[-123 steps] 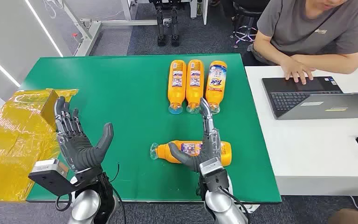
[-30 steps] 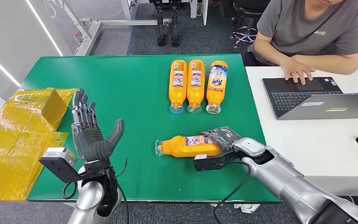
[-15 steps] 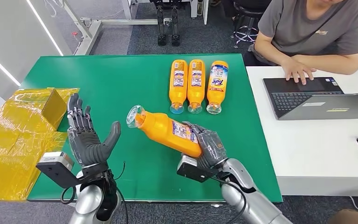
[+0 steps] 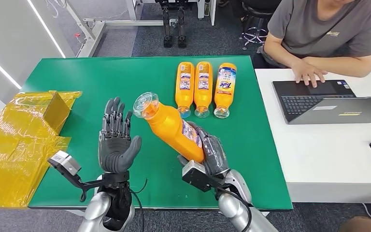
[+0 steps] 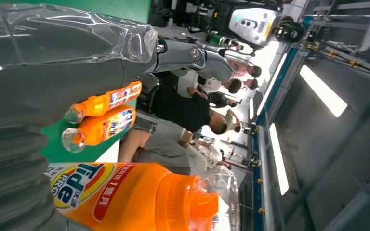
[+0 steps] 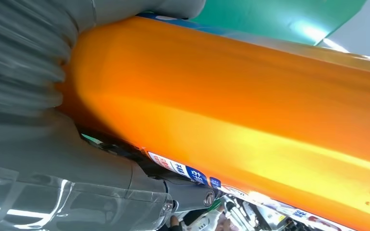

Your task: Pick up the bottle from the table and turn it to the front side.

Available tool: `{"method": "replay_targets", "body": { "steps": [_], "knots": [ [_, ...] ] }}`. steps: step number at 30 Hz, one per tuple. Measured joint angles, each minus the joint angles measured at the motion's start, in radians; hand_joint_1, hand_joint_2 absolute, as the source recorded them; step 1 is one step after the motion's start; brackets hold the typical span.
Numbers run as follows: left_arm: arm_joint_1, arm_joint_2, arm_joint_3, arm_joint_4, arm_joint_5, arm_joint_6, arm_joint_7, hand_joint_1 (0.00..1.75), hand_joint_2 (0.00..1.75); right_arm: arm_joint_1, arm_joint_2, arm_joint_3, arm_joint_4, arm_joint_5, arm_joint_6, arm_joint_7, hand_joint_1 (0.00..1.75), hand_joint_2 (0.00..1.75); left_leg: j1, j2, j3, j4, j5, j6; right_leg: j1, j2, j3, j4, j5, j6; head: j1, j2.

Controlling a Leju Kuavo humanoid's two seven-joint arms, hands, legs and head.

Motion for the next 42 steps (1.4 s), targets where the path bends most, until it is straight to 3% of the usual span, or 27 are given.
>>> {"method": "replay_targets", "body": {
  "steps": [6, 10, 19, 25, 31, 38, 42],
  "knots": [
    [-0.022, -0.007, -0.024, 0.069, 0.018, -0.120, 0.015, 0.00, 1.75, -0.016, 0.006, -0.008, 0.002, 0.052, 0.007, 0.013, 1.75, 1.75, 0.000, 0.000, 0.000, 0.000, 0.000, 0.000, 0.000, 0.000, 0.000, 0.000, 0.000, 0.000, 0.000, 0.000],
    [-0.043, -0.020, -0.038, 0.114, 0.015, -0.177, 0.022, 0.00, 1.75, -0.015, 0.006, -0.009, -0.008, 0.097, 0.066, 0.045, 1.75, 1.75, 0.000, 0.000, 0.000, 0.000, 0.000, 0.000, 0.000, 0.000, 0.000, 0.000, 0.000, 0.000, 0.000, 0.000],
    [-0.092, -0.033, -0.032, 0.193, 0.015, -0.188, 0.035, 0.00, 1.75, -0.073, 0.016, 0.008, 0.011, 0.155, 0.237, 0.089, 1.75, 1.75, 0.000, 0.000, 0.000, 0.000, 0.000, 0.000, 0.000, 0.000, 0.000, 0.000, 0.000, 0.000, 0.000, 0.000],
    [-0.100, -0.034, -0.014, 0.216, 0.022, -0.181, 0.034, 0.00, 1.75, -0.130, 0.019, 0.034, 0.068, 0.163, 0.298, 0.085, 1.75, 1.75, 0.000, 0.000, 0.000, 0.000, 0.000, 0.000, 0.000, 0.000, 0.000, 0.000, 0.000, 0.000, 0.000, 0.000],
    [-0.100, -0.034, 0.004, 0.238, 0.019, -0.147, 0.019, 0.00, 1.75, -0.169, 0.019, 0.064, 0.116, 0.154, 0.362, 0.066, 1.75, 1.75, 0.000, 0.000, 0.000, 0.000, 0.000, 0.000, 0.000, 0.000, -0.001, 0.000, 0.000, 0.000, 0.000, 0.000],
    [-0.101, -0.034, 0.017, 0.241, -0.122, 0.048, -0.018, 0.00, 1.75, -0.180, 0.017, 0.101, 0.153, 0.155, 0.395, 0.064, 1.75, 1.75, 0.000, 0.000, -0.001, 0.000, 0.000, 0.000, 0.000, 0.000, -0.001, 0.000, 0.000, 0.000, 0.000, 0.000],
    [-0.100, -0.034, 0.021, 0.232, -0.160, 0.106, -0.022, 0.00, 1.75, -0.180, 0.015, 0.109, 0.166, 0.153, 0.396, 0.067, 1.75, 1.75, 0.000, 0.000, -0.001, 0.000, 0.000, 0.000, 0.000, 0.000, -0.001, 0.000, 0.000, 0.000, 0.000, 0.000]
  ]
}}
